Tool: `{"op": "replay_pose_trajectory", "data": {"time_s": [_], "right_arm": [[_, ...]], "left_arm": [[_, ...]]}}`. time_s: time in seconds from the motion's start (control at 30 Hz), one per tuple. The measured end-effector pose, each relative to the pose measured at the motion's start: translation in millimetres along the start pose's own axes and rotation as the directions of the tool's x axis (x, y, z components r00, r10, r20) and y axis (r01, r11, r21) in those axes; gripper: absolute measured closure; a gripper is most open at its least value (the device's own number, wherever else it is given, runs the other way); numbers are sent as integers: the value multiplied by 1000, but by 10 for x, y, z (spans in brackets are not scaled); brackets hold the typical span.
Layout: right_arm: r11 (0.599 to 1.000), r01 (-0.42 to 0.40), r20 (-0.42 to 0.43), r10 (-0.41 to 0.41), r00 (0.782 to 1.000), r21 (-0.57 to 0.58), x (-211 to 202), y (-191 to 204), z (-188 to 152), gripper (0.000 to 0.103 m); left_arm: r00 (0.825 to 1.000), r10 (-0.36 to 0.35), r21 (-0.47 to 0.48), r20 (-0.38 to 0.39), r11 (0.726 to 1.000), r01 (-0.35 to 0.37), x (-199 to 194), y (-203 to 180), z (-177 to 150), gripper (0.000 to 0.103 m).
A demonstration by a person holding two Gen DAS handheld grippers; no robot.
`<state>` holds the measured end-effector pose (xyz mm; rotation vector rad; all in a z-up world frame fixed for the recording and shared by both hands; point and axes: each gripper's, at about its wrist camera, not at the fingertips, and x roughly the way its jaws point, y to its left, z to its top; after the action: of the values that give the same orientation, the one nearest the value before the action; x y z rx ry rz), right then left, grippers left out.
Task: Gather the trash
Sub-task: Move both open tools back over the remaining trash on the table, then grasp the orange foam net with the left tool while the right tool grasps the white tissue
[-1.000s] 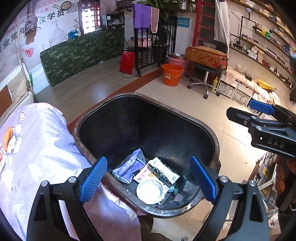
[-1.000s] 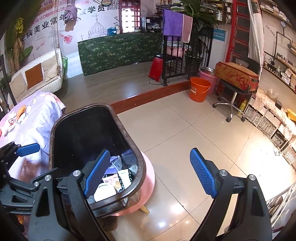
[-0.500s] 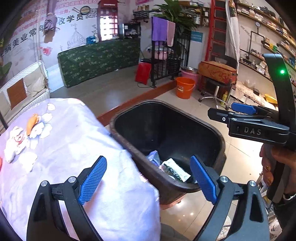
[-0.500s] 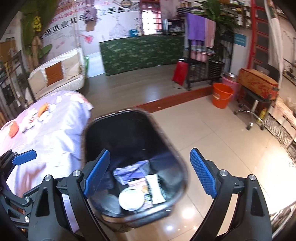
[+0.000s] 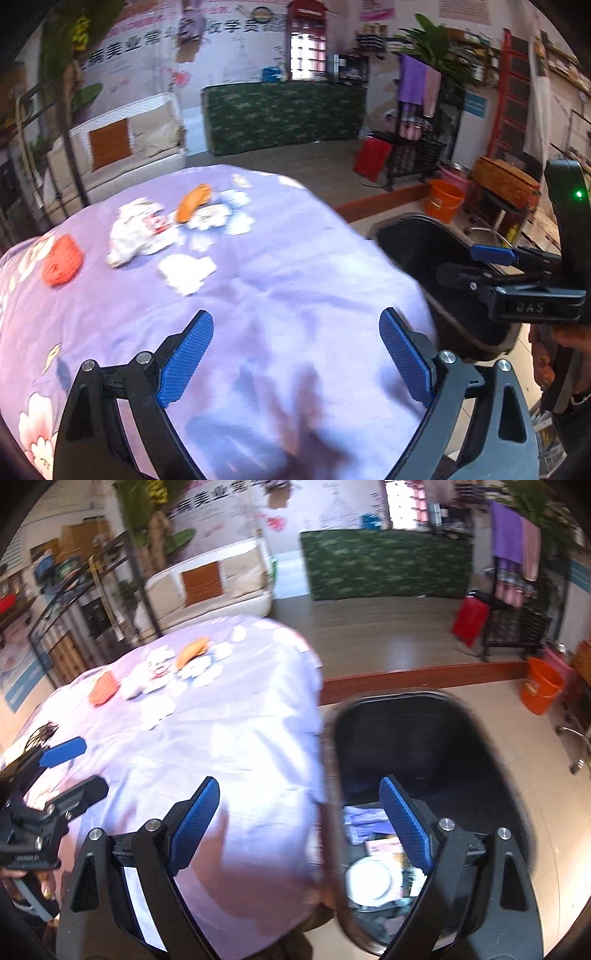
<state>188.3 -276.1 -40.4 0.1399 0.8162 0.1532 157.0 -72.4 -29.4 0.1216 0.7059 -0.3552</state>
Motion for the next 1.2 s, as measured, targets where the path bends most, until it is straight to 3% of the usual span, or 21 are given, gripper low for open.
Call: {"op": "replay_pose_trajectory", "data": {"time_s": [0.27, 0.43, 0.63, 0.8, 0.87, 1.0, 1.13, 1.2], "right_arm": [[978, -140, -95, 126, 988, -155, 482, 882, 253, 15], [948, -238, -172, 203, 964, -212, 829, 1375, 488, 16], [926, -265, -269, 193, 944, -268, 1344, 1832, 697, 21], [920, -241, -326, 135, 936, -310, 1648, 2014, 785, 28], [917, -235, -342, 119, 932, -322, 1744, 2056, 799, 32], [923, -224, -348, 108, 931, -313, 1864, 2054, 804, 58], [927, -234, -344, 126, 931, -294, 1874, 2016, 801, 75], [929, -242, -332, 143, 933, -279, 1840, 1991, 820, 82]], "left_arm": [[994, 100, -113, -33, 988, -103, -21, 1045, -42, 11], [979, 186, -183, -84, 963, -198, 16, 1693, -74, 11], [945, 301, -191, -125, 928, -321, 152, 2379, 25, 11], [920, 354, -181, -167, 906, -381, 444, 2814, 179, 11], [919, 348, -181, -187, 907, -380, 596, 2958, 268, 11], [911, 349, -202, -220, 898, -392, 871, 3134, 408, 11], [904, 358, -186, -234, 896, -403, 1069, 3189, 494, 11], [905, 355, -182, -235, 898, -399, 1102, 3173, 498, 39]]}}
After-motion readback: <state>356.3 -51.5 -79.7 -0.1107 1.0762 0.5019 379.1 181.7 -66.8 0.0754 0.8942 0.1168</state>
